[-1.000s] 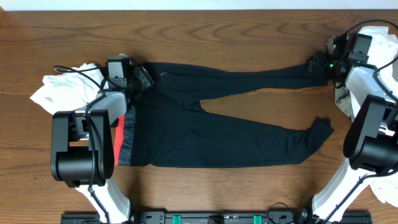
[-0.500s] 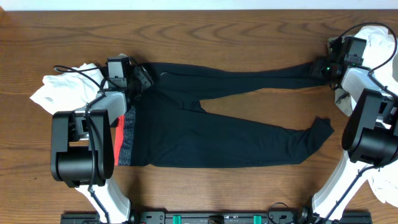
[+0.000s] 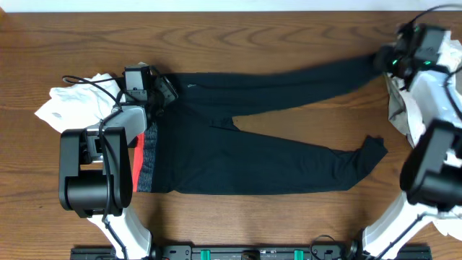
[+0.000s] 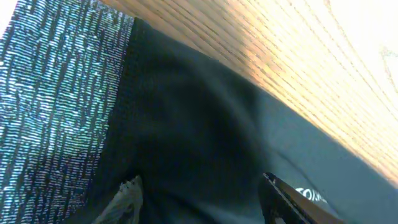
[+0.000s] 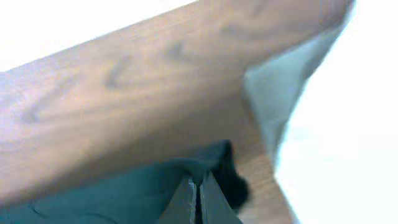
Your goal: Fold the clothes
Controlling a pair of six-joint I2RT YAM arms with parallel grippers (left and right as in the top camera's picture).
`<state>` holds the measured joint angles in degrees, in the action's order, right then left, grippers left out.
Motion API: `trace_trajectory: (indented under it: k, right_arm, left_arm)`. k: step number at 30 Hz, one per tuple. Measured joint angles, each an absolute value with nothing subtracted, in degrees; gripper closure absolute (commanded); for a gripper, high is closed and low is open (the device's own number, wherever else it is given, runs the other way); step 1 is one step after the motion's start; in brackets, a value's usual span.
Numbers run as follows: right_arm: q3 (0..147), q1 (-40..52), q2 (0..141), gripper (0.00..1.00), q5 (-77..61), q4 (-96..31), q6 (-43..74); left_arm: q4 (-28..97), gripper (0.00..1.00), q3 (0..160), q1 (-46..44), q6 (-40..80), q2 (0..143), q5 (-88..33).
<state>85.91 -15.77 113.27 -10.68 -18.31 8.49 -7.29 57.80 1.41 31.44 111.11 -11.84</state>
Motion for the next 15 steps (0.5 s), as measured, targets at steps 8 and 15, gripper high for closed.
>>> trace_trajectory:
  k: [8,15]
  right_arm:
    - [87.94,-16.71,110.37,0.44,0.6,-28.93,8.34]
    - [87.37,-16.71,113.32,0.42,2.39,-29.98,8.32]
  left_arm:
    - [-7.25,0.37,57.8,1.41,31.44,111.11,-11.84]
    - [-6.83,0.37,57.89,1.41,31.42,111.04,-11.84]
